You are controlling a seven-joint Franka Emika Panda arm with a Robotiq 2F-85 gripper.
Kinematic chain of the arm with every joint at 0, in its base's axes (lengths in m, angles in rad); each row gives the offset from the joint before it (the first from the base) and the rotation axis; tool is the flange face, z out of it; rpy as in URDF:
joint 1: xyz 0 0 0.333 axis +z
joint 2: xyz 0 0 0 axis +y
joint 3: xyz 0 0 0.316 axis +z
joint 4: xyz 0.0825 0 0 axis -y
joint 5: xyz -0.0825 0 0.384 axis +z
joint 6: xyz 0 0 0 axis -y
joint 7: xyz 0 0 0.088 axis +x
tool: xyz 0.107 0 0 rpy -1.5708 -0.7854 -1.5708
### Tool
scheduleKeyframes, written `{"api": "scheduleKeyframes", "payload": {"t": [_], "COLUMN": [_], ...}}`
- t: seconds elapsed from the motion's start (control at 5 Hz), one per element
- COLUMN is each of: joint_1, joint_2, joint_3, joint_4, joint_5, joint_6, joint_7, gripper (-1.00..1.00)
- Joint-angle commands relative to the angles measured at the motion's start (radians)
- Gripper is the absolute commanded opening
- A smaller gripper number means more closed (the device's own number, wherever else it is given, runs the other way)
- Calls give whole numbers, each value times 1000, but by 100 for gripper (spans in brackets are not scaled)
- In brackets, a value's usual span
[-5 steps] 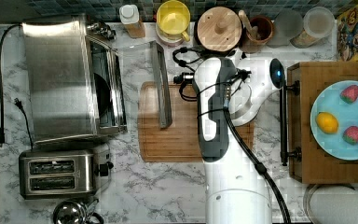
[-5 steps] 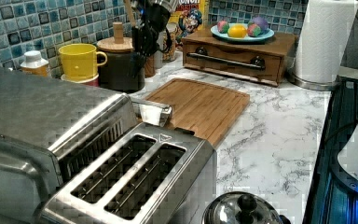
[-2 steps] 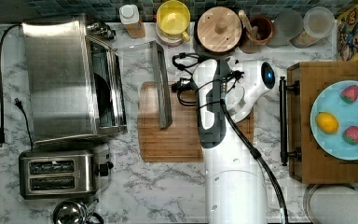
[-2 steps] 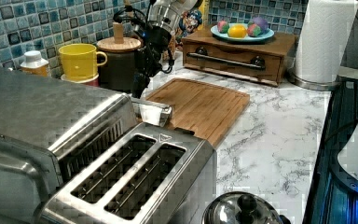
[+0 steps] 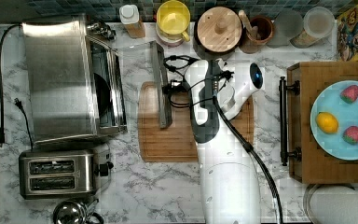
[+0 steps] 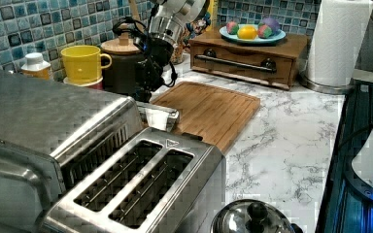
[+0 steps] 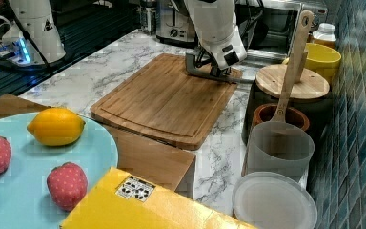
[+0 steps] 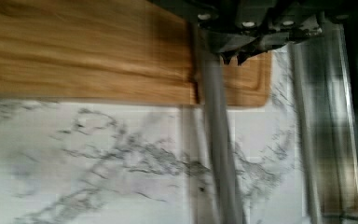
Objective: Close the oven.
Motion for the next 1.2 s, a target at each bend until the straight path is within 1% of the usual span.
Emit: {"api": "scheduleKeyframes", "payload": {"t": [0.2,0.4,0.6,1.0,1.2], "joint_1": [-13,-9,7,19,48], "joint_2": [48,94,97,13,-76], "joint_3": [57,67,80,107,129], "joint_4": [234,282,285,225,154], "joint_5": [6,0,-8,20,27], "joint_6": [-148,-211,-211,-182,-111], "joint_7": [-52,-68,-74,-102,-97], "gripper": [-100,-100,-100,-100,-100]}}
